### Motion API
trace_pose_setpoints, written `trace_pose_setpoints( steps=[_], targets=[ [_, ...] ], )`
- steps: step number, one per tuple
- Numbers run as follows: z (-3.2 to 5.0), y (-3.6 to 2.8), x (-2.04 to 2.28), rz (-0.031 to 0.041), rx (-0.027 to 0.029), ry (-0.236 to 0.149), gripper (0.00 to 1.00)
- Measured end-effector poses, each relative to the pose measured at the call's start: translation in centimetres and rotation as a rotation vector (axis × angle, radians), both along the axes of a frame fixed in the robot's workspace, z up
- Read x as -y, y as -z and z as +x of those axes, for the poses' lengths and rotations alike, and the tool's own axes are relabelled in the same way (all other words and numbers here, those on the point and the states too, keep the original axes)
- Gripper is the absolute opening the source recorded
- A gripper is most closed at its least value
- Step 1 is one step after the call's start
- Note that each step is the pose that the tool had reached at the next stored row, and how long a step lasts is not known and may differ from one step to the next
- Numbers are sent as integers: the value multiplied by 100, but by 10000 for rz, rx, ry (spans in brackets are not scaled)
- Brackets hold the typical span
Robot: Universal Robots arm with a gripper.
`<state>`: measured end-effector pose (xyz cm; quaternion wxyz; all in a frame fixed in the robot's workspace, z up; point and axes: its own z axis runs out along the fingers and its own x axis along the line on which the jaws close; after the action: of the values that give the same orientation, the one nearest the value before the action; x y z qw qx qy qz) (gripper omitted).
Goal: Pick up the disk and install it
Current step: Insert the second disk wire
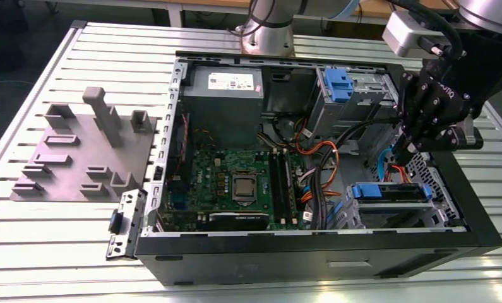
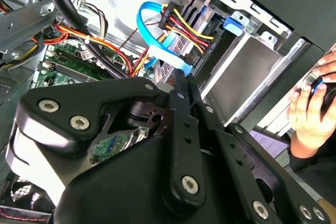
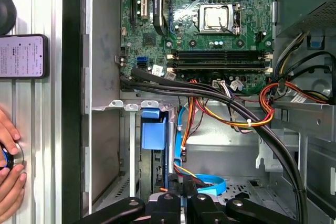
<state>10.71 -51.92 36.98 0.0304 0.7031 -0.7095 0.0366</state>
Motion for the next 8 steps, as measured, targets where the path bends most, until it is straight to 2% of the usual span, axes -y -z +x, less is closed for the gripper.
trace_pose_setpoints(
  steps=[5, 6, 8],
  targets=[
    [0, 14, 0, 0, 0, -1, 18],
    [0, 18, 1, 0, 1, -1, 25],
    [0, 26, 2, 1, 1, 0, 25]
  ],
)
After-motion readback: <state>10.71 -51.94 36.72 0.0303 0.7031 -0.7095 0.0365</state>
